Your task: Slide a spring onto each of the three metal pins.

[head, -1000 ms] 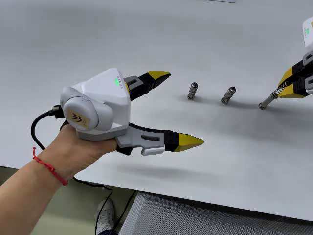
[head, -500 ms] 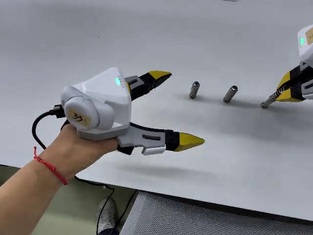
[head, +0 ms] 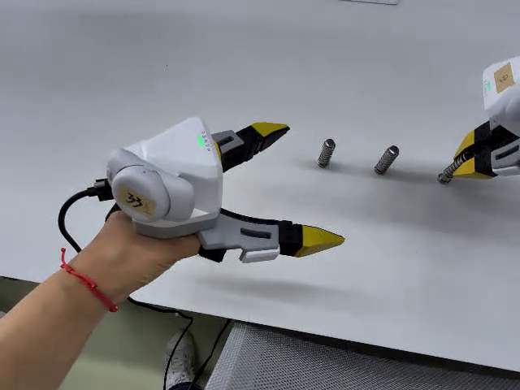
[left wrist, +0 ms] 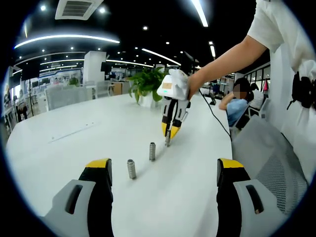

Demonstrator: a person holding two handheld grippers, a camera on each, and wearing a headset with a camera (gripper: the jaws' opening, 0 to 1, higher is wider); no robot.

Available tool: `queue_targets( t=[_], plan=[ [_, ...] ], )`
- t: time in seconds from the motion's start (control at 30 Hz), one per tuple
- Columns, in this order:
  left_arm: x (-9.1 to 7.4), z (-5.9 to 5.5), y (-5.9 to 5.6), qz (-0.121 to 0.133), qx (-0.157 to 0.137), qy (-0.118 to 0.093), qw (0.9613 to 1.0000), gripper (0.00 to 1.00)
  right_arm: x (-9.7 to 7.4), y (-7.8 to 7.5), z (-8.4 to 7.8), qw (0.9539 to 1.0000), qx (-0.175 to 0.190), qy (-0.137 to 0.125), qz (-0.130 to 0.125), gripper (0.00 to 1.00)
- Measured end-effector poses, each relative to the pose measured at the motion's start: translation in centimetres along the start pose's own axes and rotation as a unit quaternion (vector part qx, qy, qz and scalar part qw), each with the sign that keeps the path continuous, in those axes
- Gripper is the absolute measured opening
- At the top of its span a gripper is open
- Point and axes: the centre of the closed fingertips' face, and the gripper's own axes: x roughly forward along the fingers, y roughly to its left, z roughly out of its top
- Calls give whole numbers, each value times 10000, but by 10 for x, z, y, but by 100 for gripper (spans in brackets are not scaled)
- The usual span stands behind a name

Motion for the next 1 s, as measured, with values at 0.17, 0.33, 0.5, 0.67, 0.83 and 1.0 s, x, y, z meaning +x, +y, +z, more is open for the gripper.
queue_targets(
  t=[0.17, 0.33, 0.5, 0.67, 0.83, 1.0],
  plan=[
    [-1, 0, 1, 4, 6, 5, 10000, 87, 3, 1, 1, 10000, 51, -18, -12, 7],
    [-1, -1, 1, 0, 6, 14, 10000, 87, 5, 4, 2, 10000, 93, -20, -22, 8],
    [-1, -1, 1, 6, 6, 14, 10000, 86, 6, 5, 3, 9999, 118, -47, -32, 8],
    [-1, -1, 1, 20, 9, 27, 10000, 86, 8, 4, 2, 9999, 151, -73, -25, 8],
    [-2, -2, 1, 33, 23, 49, 10000, 87, 5, 4, 3, 9996, 212, -162, -27, 12],
    [-2, -4, 2, 24, 48, 96, 9999, 87, -5, 4, 5, 9984, 414, -380, -73, 16]
  ],
)
